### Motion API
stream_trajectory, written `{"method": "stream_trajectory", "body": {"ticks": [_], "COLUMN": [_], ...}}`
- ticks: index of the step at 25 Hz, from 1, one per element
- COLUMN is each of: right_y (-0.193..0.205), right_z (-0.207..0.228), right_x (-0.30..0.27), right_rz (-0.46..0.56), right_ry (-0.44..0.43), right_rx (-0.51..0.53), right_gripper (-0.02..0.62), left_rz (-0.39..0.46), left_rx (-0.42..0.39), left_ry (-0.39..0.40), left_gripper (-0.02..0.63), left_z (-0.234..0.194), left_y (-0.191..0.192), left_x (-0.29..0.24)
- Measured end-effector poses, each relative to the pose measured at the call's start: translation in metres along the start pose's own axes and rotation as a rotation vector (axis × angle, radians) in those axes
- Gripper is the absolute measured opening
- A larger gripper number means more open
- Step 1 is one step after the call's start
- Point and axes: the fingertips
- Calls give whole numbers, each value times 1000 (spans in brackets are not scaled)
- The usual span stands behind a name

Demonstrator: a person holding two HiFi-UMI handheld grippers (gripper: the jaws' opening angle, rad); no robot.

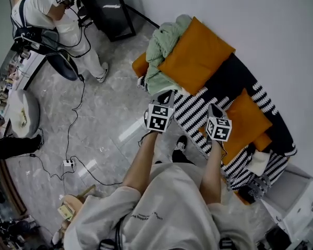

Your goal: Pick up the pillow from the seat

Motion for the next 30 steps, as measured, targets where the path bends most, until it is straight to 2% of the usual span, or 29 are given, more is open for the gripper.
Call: {"method": "stream_trajectory", "body": {"ticks": [5, 10, 14, 20, 25, 30], "right_y": [-11, -3, 5, 4, -3, -9], "right_z": [49, 79, 106, 97, 83, 83], "right_x": [-14, -25, -35, -59, -81, -108], "right_rz": [12, -72, -84, -126, -141, -163], "right_ry": [31, 47, 66, 61, 50, 99], "right_rx": [-68, 87, 39, 87, 100, 83], "right_gripper": [6, 6, 6, 6, 6, 6], "left_rz": [-25, -23, -72, -83, -98, -107], "left_rx": [-47, -16, -32, -8, -29, -39], "left_ry": [19, -11, -25, -44, 5, 72], "left_gripper": [11, 11, 11, 11, 11, 11], "left_z": [16, 19, 11, -9, -10, -27], "left_y": [-21, -30, -16, -17, -18, -21], "left_x": [-41, -68, -85, -93, -115, -152]}}
Point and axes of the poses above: the fingertips, and each gripper's own axes: x backward along the fingers, z to its right, y out of its underside, and after that the axes turned 1 degree about z, right-handed
